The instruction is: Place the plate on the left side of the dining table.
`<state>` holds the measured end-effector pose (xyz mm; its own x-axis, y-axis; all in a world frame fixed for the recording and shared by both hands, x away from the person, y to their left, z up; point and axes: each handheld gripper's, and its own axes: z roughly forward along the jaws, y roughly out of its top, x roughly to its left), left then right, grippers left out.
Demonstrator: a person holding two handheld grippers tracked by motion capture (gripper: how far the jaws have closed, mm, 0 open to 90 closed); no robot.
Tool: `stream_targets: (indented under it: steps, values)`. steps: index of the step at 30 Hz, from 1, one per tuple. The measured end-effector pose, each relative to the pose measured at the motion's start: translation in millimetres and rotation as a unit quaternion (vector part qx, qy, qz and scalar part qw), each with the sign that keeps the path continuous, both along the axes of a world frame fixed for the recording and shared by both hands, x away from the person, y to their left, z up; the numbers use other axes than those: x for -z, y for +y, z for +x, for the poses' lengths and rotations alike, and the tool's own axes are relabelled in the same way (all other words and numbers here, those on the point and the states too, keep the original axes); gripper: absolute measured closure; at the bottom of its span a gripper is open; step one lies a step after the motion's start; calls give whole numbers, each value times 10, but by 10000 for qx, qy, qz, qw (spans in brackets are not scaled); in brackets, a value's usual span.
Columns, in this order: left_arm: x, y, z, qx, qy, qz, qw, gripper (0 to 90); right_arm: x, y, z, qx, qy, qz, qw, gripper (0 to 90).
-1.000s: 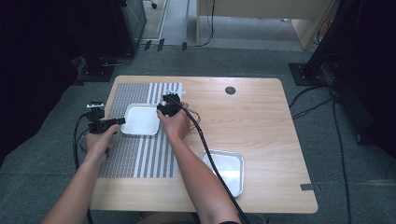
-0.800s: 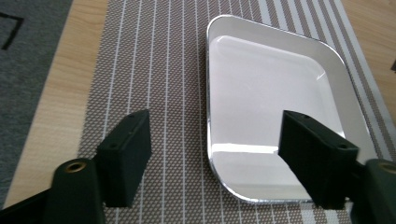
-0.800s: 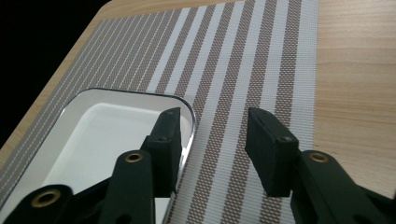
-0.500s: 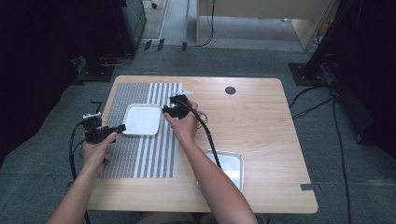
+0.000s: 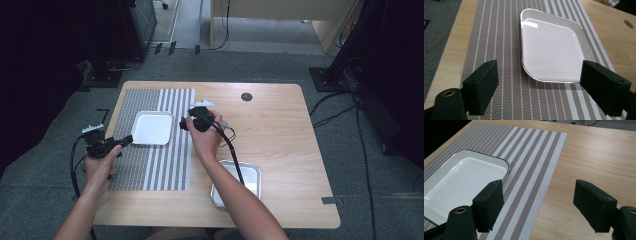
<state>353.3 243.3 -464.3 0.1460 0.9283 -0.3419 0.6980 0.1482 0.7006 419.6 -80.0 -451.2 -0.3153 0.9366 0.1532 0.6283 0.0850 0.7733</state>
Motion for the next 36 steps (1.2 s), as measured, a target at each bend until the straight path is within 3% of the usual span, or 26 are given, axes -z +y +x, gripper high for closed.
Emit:
stream_targets:
  steps: [5, 10, 13, 26, 36]
  values:
    - [13, -15, -74, 118, 1, -19, 9999, 135, -55, -106, -78, -93, 25, 114, 9999, 246]
    - [2, -15, -179, 250, -137, -41, 9996, 129, -121, -186, -173, -174, -27, 103, 9998, 245]
    - [0, -22, -231, 324, -149, 31, 9994, 129, -158, -243, -224, -198, -38, 154, 9997, 246]
    - [14, 39, -465, 260, -263, 66, 9993, 137, -232, -539, -413, -228, -102, 293, 9993, 251]
    - [62, -18, -603, 328, -268, 76, 9991, 137, -228, -819, -540, -25, -240, 231, 9994, 269]
